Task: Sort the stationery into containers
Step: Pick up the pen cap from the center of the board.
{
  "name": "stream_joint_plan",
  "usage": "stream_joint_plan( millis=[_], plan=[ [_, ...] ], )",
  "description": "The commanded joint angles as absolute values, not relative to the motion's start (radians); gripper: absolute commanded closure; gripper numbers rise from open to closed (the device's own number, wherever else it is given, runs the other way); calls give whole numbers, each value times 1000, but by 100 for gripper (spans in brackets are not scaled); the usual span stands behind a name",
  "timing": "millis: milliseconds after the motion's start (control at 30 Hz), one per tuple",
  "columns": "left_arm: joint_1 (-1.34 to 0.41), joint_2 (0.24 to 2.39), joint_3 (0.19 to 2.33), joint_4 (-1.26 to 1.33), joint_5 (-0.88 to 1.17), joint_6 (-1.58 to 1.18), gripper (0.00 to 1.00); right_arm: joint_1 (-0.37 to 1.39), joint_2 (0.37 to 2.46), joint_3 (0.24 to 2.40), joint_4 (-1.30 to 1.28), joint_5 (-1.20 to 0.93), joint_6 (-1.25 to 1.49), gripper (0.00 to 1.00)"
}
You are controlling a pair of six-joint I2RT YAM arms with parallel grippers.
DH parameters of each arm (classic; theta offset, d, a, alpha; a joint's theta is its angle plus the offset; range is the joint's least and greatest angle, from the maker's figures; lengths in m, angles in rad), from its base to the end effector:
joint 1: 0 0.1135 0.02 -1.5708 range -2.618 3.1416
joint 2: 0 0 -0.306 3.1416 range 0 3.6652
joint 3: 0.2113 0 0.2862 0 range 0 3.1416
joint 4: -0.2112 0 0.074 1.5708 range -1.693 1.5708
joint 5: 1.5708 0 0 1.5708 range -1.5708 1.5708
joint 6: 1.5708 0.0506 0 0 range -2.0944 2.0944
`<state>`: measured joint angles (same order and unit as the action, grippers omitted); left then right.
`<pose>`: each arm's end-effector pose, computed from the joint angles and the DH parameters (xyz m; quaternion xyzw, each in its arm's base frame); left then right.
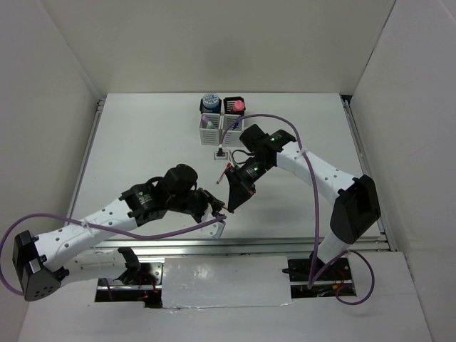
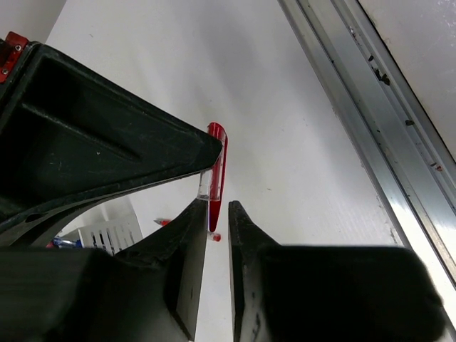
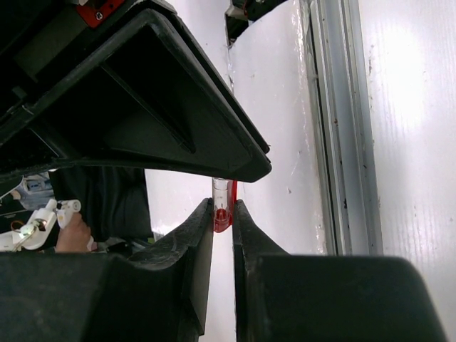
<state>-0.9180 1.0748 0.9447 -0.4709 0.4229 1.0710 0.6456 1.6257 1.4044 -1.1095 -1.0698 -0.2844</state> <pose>0.1407 -0.2181 0.3379 0.7786 0.3893 -0.1503 0.4686 0.2499 0.2438 0.3207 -0.4376 0.7361 0.5164 0.0105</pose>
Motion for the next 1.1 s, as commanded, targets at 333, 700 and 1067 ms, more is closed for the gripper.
stream_joint_plan(
  millis=[333, 700, 1067],
  plan=[
    [-933, 1086, 991, -414, 410, 965, 99, 667, 1605, 1479, -1023, -977, -215, 52],
    [-873, 991, 948, -326, 408, 598, 100, 350, 1433, 1658, -996, -811, -287, 28],
    [-563, 1077, 991, 131, 719, -375, 100, 124, 1121, 1401, -627, -918, -199, 7]
  ],
)
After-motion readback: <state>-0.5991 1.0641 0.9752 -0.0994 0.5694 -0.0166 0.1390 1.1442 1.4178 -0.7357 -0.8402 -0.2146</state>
